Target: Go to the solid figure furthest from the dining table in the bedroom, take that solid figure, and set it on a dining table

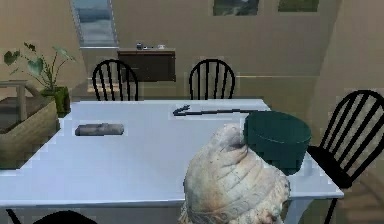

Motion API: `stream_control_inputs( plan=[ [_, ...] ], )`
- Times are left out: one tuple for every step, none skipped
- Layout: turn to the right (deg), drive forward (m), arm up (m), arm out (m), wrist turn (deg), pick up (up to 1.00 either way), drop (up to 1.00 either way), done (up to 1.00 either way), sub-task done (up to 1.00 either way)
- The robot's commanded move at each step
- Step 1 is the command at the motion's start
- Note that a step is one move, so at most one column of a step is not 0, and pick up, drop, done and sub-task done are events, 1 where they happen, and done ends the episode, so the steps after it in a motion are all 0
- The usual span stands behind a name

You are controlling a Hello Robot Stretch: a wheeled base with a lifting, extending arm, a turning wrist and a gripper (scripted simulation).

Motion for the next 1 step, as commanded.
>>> stream_control_inputs(
  plan=[
    [36.0,0.00,0.00,0.00,0.0,0.00,0.00,0.00,0.00]
  ],
)
